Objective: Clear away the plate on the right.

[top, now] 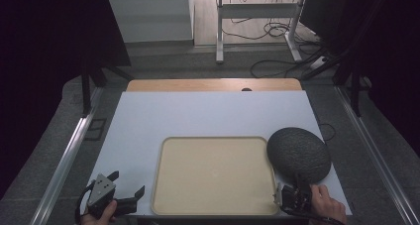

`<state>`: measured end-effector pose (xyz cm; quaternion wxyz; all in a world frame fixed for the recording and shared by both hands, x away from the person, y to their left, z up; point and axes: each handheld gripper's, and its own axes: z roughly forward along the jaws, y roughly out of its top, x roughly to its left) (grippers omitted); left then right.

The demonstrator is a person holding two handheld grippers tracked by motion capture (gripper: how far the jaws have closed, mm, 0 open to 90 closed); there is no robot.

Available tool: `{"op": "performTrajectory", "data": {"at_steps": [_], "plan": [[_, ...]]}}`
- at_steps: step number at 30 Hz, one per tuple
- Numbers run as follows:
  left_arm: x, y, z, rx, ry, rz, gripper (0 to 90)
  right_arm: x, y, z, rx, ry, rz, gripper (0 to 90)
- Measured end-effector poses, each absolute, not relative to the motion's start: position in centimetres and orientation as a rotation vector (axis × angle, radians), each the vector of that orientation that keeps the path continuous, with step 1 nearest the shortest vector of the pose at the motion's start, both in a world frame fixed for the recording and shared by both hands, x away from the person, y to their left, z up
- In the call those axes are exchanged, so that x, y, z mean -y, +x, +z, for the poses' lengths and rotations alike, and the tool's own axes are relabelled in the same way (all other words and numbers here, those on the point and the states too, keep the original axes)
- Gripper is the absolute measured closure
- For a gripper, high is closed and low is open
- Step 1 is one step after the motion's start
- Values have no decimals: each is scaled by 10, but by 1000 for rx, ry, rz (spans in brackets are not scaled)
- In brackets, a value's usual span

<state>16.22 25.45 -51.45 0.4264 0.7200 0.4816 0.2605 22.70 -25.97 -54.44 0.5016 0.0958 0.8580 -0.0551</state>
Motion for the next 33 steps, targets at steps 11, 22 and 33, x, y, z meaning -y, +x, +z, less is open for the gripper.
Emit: {"op": "performTrajectory", "data": {"at_steps": [11, 22, 33], "plan": [[-254, 163, -514, -1196, 1812, 649, 5, 259, 224, -539, -2015, 208, -139, 865], [-254, 163, -514, -1193, 1815, 646, 5, 262, 222, -531, -1991, 191, -134, 837], [-254, 163, -515, -1198, 1809, 641, 5, 258, 217, -526, -1946, 153, -116, 815]]}}
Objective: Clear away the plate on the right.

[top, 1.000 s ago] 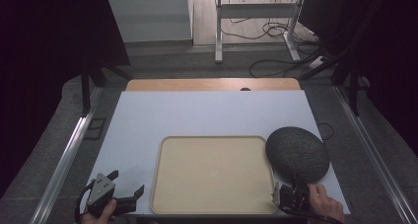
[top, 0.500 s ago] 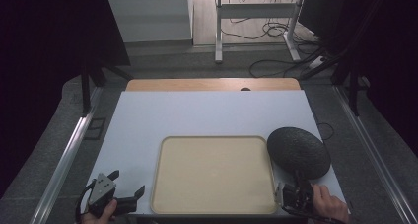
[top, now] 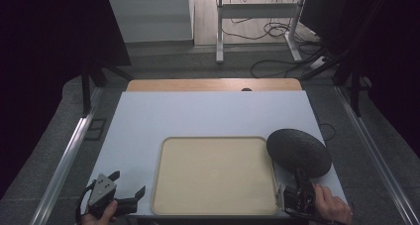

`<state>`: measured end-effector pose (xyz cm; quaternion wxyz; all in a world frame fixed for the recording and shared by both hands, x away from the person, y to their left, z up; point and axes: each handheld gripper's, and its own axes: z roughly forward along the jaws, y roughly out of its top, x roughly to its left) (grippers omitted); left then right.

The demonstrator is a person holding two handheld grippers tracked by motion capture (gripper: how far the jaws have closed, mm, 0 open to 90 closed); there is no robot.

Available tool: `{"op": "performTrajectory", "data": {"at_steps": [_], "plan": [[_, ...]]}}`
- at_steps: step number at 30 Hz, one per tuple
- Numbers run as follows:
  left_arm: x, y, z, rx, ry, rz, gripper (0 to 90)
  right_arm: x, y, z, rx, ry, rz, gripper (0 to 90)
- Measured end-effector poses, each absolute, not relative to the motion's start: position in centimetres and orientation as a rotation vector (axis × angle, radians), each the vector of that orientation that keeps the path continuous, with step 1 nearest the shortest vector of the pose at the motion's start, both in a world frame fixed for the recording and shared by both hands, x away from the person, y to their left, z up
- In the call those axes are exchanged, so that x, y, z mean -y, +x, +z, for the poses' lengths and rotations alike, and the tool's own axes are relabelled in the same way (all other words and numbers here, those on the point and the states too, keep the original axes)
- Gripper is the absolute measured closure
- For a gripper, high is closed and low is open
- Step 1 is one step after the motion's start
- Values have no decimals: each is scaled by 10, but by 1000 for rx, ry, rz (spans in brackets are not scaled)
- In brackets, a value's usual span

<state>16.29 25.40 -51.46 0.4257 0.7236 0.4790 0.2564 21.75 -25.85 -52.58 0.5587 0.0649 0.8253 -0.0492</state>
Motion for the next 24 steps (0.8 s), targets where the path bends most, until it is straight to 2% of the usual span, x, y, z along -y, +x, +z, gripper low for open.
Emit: {"op": "performTrajectory", "data": {"at_steps": [24], "plan": [[-256, 163, -515, -1209, 1792, 631, 5, 236, 205, -515, -1945, 38, -40, 808]]}}
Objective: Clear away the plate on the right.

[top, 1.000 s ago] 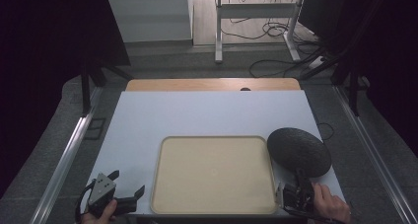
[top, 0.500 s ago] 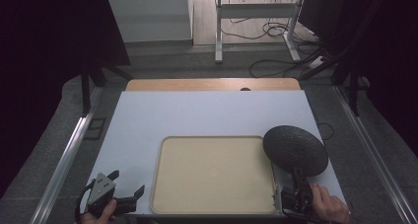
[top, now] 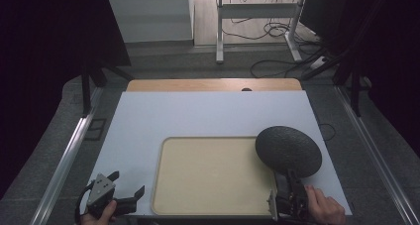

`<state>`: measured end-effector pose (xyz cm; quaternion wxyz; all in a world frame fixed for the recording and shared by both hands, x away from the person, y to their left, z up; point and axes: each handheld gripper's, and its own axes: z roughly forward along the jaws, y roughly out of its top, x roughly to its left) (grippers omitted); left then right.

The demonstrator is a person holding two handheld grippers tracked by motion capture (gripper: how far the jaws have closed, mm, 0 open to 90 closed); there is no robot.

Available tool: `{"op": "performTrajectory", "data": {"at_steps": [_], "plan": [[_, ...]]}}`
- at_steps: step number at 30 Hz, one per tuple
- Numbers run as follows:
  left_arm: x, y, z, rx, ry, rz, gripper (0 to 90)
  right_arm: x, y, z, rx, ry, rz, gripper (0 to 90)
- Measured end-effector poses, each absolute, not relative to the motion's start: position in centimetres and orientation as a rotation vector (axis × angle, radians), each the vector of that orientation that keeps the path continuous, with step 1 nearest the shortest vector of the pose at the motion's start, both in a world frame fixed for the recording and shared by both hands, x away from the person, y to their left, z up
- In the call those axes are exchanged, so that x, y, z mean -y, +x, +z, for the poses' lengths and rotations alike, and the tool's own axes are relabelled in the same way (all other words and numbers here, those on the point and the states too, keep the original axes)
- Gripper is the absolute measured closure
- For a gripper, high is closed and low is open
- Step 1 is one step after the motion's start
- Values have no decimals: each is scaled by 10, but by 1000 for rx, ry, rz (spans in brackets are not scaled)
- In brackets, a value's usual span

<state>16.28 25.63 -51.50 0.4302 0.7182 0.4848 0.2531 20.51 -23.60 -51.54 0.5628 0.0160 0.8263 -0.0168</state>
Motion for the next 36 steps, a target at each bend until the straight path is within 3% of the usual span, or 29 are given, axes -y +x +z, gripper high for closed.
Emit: {"op": "performTrajectory", "data": {"at_steps": [36], "plan": [[-256, 164, -515, -1209, 1791, 626, 5, 166, 194, -514, -1915, -199, 149, 805]]}}
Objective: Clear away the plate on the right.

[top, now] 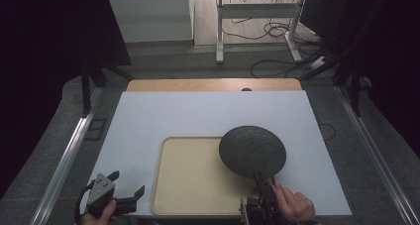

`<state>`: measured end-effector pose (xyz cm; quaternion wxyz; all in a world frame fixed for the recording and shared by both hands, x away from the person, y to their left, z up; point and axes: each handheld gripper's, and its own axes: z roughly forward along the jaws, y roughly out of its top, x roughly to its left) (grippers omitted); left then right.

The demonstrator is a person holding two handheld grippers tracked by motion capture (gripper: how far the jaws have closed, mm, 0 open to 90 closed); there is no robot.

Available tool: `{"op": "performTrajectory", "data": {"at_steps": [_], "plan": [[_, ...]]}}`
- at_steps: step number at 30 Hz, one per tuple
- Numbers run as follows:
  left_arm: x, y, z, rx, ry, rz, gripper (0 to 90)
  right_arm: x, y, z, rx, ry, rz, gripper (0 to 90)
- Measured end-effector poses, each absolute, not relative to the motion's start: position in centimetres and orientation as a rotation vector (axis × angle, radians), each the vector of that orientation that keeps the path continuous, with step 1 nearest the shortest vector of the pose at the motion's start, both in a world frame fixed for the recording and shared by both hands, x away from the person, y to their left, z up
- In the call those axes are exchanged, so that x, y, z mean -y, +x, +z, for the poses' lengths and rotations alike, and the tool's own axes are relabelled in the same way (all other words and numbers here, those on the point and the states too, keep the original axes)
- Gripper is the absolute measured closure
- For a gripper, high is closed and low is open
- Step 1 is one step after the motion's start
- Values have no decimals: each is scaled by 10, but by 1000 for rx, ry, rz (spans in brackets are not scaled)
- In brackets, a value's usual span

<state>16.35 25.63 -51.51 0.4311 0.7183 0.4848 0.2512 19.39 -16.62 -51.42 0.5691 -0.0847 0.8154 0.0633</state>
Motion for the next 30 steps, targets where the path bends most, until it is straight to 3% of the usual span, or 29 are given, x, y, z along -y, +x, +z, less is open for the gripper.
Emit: {"op": "performTrajectory", "data": {"at_steps": [30], "plan": [[-256, 163, -515, -1205, 1796, 626, 5, 105, 187, -529, -1917, -382, 270, 803]]}}
